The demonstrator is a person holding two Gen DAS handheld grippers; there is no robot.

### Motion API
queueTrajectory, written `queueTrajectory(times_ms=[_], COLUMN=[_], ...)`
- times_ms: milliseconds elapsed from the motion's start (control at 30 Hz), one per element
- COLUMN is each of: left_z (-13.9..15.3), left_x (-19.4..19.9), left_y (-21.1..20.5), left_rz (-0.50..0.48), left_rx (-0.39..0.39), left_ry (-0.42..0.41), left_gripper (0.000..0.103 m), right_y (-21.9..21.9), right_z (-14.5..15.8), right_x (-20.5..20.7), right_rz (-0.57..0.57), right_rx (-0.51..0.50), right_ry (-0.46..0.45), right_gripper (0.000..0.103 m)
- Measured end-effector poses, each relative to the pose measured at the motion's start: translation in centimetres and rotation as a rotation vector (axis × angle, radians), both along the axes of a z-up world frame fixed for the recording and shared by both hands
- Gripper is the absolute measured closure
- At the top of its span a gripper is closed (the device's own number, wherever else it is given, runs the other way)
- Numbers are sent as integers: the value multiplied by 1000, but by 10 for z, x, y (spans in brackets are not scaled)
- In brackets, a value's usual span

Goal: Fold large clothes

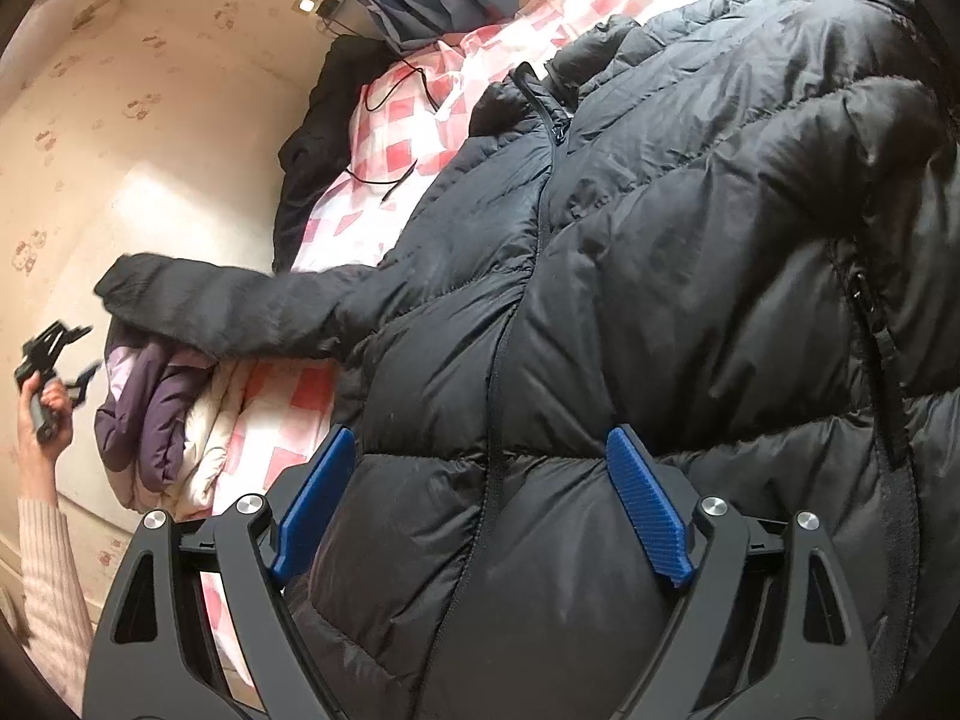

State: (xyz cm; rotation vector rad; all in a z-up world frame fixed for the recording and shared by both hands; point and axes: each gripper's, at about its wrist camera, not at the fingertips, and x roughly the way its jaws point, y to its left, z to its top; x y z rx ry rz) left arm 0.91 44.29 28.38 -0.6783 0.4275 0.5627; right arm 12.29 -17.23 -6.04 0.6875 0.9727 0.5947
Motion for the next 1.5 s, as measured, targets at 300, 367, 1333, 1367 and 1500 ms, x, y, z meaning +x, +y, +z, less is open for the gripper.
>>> queueTrajectory(times_ms=[300,367,1333,1367,1500], left_z=[-56,-104,-340,-349,-362], left_x=[41,63,-121,-122,-130], left_y=[-191,-233,-200,-198,-201], left_rz=[-561,-695,-930,-919,-899], left_rx=[136,103,-420,-436,-484], left_ry=[-14,51,417,416,408], left_gripper=[16,16,13,12,12], right_y=[0,0,-227,-230,-217], right_z=[7,8,25,17,-13], right_x=[-2,-3,-143,-149,-161], right_rz=[14,12,-84,-67,-15], right_rx=[-9,-16,-240,-209,-219], right_ry=[-5,-9,134,154,224], right_gripper=[20,20,7,7,7])
